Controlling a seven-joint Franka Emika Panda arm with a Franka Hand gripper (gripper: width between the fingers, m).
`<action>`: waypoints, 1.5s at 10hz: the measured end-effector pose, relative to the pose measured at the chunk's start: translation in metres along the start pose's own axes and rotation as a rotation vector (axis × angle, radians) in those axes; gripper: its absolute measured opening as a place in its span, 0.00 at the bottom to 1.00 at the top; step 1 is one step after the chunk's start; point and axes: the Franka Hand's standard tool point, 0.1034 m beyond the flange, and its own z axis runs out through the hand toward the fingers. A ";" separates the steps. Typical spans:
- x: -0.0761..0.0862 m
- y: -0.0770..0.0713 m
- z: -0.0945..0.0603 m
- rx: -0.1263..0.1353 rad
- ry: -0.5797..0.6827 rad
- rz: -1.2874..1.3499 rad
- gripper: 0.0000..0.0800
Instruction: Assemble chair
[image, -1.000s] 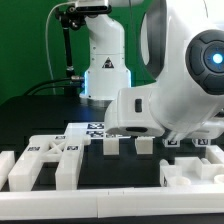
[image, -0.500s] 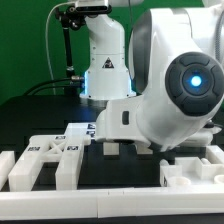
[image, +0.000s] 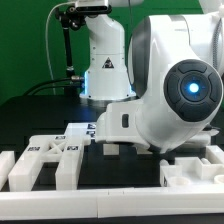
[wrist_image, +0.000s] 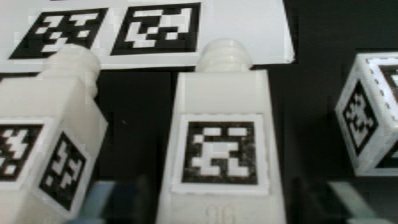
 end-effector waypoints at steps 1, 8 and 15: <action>0.000 0.000 0.000 0.000 0.000 0.000 0.37; -0.012 -0.005 -0.026 0.019 -0.014 -0.003 0.36; -0.029 -0.004 -0.088 -0.008 0.203 -0.054 0.36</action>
Offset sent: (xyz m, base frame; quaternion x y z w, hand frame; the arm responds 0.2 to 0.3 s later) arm 0.0000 0.0000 0.0000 0.0000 0.0000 0.0000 1.0000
